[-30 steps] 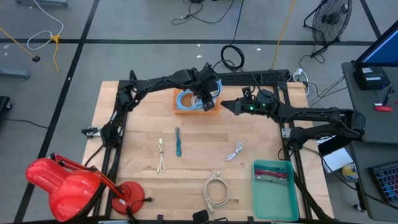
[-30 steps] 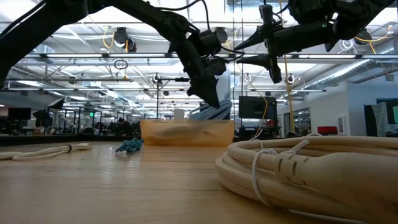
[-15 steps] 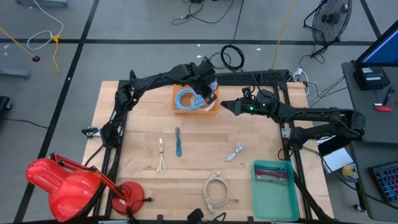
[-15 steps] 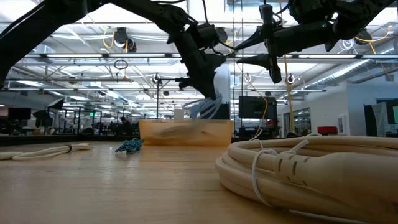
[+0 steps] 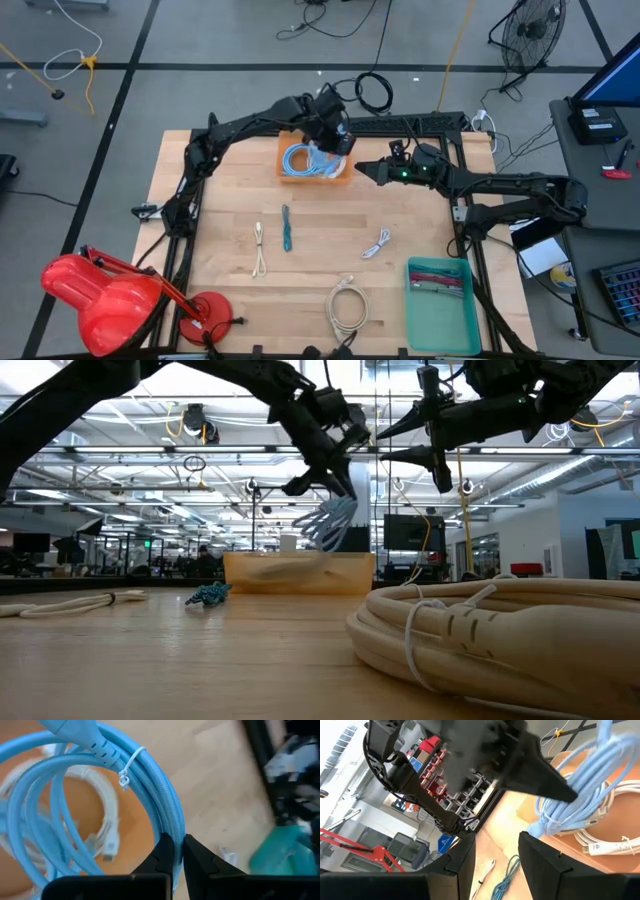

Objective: Pick & Place USB Port
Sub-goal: Put the large blue charger cable into the orange bin

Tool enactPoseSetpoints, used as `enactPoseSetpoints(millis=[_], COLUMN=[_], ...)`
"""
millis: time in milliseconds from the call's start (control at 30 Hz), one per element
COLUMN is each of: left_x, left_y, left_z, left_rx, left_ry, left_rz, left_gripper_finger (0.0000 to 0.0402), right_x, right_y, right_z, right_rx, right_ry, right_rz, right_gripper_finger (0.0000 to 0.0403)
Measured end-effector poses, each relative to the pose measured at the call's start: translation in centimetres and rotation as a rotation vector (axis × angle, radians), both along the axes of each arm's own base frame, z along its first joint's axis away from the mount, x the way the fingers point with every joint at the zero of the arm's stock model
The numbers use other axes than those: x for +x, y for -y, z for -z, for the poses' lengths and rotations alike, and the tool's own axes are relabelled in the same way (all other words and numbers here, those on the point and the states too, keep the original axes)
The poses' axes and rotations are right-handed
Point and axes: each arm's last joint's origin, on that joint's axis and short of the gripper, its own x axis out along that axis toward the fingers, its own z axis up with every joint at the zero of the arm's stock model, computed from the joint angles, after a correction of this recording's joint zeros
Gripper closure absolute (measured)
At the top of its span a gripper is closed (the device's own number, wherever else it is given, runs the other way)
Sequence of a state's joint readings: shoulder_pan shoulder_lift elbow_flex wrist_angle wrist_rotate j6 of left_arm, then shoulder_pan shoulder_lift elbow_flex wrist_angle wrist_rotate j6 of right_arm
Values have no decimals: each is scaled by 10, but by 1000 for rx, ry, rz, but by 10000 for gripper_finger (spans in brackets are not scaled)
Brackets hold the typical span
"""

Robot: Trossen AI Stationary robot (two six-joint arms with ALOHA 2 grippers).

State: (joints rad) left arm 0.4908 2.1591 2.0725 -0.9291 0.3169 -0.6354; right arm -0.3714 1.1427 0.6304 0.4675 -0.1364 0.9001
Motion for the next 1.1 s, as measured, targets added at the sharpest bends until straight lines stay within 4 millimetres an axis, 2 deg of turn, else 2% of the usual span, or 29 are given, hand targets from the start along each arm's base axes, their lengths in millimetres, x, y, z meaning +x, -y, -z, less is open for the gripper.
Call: enactPoseSetpoints(millis=[167,367,767,933,1100], left_x=[-6,-7,0,11,18], left_y=[-12,-24,-24,-21,-18], left_z=[18,38,66,101,99], left_rx=[-51,-84,-119,-211,-155], left_ry=[-11,56,99,67,74], left_rz=[-55,-95,-129,-91,-111], left_gripper_finger=[386,386,386,387,395], right_x=[0,0,0,0,0], right_y=[0,-1,-1,-1,-1], right_z=[0,0,0,0,0], right_rx=[-21,-23,-19,-19,-18], right_ry=[-5,-5,-4,-4,-3], right_rz=[-10,-21,-25,-25,-34], right_gripper_finger=[261,261,261,261,261])
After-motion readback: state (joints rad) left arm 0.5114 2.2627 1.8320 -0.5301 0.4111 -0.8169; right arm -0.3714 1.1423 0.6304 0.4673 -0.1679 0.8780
